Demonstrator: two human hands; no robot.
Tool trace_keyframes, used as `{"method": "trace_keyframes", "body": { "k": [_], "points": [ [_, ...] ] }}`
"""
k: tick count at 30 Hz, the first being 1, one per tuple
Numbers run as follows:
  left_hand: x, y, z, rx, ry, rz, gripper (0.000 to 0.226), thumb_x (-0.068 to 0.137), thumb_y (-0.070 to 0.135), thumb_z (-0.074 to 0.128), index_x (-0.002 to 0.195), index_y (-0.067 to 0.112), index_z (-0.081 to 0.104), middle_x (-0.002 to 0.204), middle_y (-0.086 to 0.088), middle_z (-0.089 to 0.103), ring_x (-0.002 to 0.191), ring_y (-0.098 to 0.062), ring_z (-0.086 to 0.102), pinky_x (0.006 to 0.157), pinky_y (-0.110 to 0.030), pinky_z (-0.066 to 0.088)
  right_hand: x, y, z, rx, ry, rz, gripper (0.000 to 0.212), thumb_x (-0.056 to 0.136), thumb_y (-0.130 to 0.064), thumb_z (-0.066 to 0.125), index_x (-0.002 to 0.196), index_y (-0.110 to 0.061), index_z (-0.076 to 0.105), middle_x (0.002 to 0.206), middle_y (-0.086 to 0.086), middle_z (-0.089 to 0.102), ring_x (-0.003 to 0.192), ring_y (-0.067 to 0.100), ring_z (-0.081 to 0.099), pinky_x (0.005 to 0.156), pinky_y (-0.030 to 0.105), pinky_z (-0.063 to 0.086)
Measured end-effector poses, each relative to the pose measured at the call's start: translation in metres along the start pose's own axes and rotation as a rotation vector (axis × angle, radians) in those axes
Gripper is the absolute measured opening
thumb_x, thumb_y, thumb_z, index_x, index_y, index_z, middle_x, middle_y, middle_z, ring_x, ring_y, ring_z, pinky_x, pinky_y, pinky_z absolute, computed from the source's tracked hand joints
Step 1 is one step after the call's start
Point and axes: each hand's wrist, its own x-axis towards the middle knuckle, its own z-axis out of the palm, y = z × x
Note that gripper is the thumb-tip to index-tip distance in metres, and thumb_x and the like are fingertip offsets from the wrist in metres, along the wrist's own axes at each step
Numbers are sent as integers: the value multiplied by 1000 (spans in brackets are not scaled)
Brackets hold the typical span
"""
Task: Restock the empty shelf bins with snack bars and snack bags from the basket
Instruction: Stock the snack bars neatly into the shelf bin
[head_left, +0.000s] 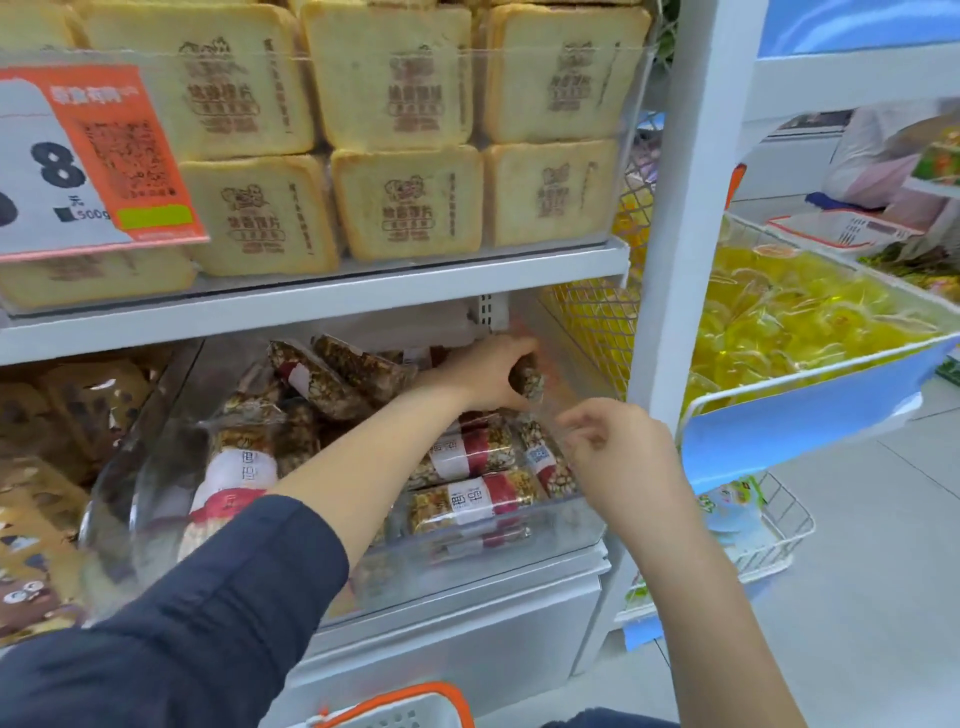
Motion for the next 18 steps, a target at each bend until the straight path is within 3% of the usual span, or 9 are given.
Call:
{"method": "trace_keyframes", "body": {
  "k": [4, 7, 9, 11, 14, 18],
  "points": [
    [14, -9, 6, -5, 101, 54, 59, 70, 37, 77, 122, 19, 54, 119, -2, 56, 106, -21, 53, 86, -36, 47, 2, 1, 0, 49, 6, 7, 29, 92, -10, 46, 103, -25, 68, 98, -5, 70, 89, 12, 62, 73, 23, 47],
    [11, -14, 1, -30, 148, 62, 56, 77, 35, 70, 128, 25, 51, 116, 0, 49, 102, -17, 50, 80, -30, 44, 1, 1, -2, 83, -4, 14, 27, 92, -10, 48, 102, -26, 68, 95, -7, 69, 90, 11, 64, 74, 24, 49],
    [7, -19, -4, -73, 171, 36, 43, 81, 32, 66, 123, 30, 56, 104, 2, 43, 96, -16, 47, 75, -28, 40, -1, 1, -3, 103, -25, 15, 28, 92, -9, 49, 103, -26, 67, 87, -9, 65, 86, 9, 62, 74, 23, 48],
    [0, -23, -8, -135, 205, 28, 22, 84, 25, 65, 106, 26, 66, 91, 5, 41, 91, -15, 46, 70, -25, 33, -2, 1, -3, 115, -42, 17, 28, 91, -8, 49, 103, -26, 67, 83, -12, 62, 82, 7, 60, 71, 20, 46],
    [-11, -26, -11, -299, 328, 6, 13, 83, 10, 65, 88, 18, 73, 83, 16, 52, 86, -10, 53, 75, -23, 38, -3, 1, -3, 122, -62, 8, 28, 91, -7, 50, 103, -26, 67, 87, -11, 63, 79, 4, 57, 60, 8, 39],
    [-31, -33, -24, -659, 501, -189, 16, 87, 5, 60, 86, 18, 70, 93, 6, 67, 95, -13, 62, 80, -19, 52, -4, 0, -4, 146, -77, 10, 28, 91, -6, 50, 103, -24, 67, 92, -7, 64, 81, 5, 56, 57, 3, 33]
  ]
}}
